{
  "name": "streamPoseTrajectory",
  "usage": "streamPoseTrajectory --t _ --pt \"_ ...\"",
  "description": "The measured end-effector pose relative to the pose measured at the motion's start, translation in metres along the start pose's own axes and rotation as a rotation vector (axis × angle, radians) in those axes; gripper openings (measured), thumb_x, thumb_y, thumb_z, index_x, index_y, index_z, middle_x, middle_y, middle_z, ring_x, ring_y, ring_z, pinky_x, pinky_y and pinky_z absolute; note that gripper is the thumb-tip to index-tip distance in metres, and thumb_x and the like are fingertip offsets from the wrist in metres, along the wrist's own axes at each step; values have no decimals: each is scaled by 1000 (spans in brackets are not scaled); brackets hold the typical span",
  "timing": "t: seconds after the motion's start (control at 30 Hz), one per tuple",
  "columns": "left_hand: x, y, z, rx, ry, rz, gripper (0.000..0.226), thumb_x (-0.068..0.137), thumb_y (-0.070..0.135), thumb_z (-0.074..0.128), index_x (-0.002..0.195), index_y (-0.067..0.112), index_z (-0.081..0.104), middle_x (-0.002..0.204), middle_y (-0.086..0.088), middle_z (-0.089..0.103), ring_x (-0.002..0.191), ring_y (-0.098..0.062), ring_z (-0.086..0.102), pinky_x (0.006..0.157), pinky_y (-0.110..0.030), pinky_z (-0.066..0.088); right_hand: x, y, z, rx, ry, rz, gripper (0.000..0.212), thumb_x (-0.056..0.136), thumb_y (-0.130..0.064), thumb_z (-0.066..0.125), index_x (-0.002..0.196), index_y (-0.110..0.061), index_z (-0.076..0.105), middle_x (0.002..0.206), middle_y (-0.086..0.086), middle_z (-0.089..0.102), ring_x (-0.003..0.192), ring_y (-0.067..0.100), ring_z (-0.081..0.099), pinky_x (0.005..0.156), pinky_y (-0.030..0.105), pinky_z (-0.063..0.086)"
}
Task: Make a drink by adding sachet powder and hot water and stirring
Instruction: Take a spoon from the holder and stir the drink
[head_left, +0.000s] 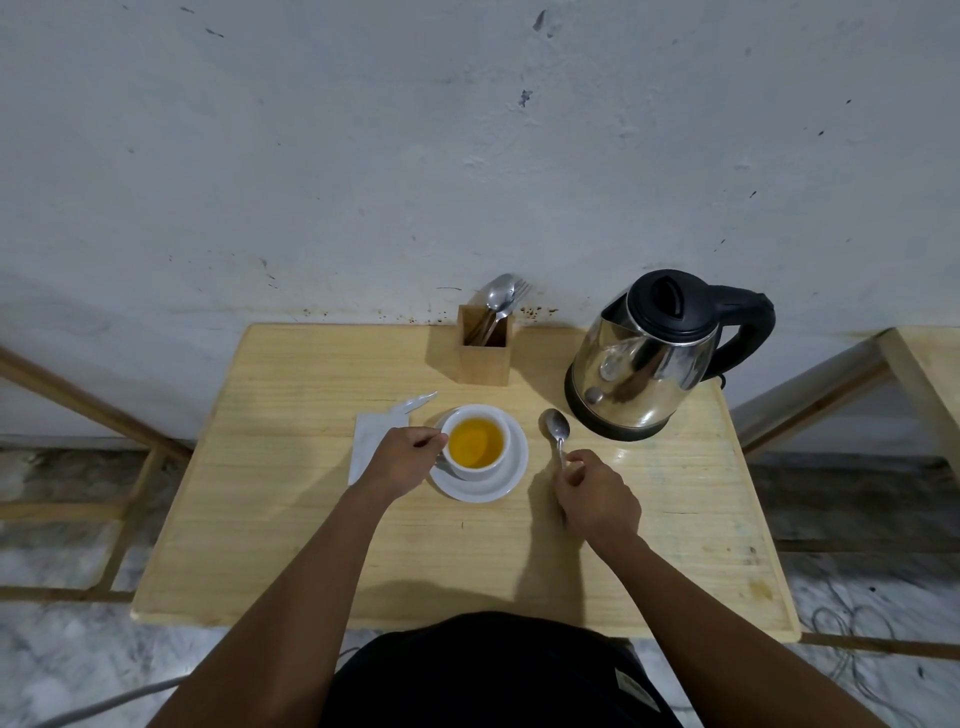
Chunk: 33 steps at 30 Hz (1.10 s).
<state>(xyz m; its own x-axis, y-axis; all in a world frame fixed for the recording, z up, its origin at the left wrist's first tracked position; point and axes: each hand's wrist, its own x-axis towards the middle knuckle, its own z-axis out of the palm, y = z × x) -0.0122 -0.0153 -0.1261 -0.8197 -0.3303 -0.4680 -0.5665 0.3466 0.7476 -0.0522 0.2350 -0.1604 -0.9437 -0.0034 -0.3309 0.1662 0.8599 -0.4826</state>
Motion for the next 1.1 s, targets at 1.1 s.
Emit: streamPoseTrajectory --t 1.1 --pt "-2 4 -2 27 -11 -8 29 94 28 55 113 11 69 93 -4 70 88 -18 66 79 -36 53 6 -4 10 125 -33 -41 18 92 -28 55 107 -23 63 89 3 69 83 25 64 65 30 43"
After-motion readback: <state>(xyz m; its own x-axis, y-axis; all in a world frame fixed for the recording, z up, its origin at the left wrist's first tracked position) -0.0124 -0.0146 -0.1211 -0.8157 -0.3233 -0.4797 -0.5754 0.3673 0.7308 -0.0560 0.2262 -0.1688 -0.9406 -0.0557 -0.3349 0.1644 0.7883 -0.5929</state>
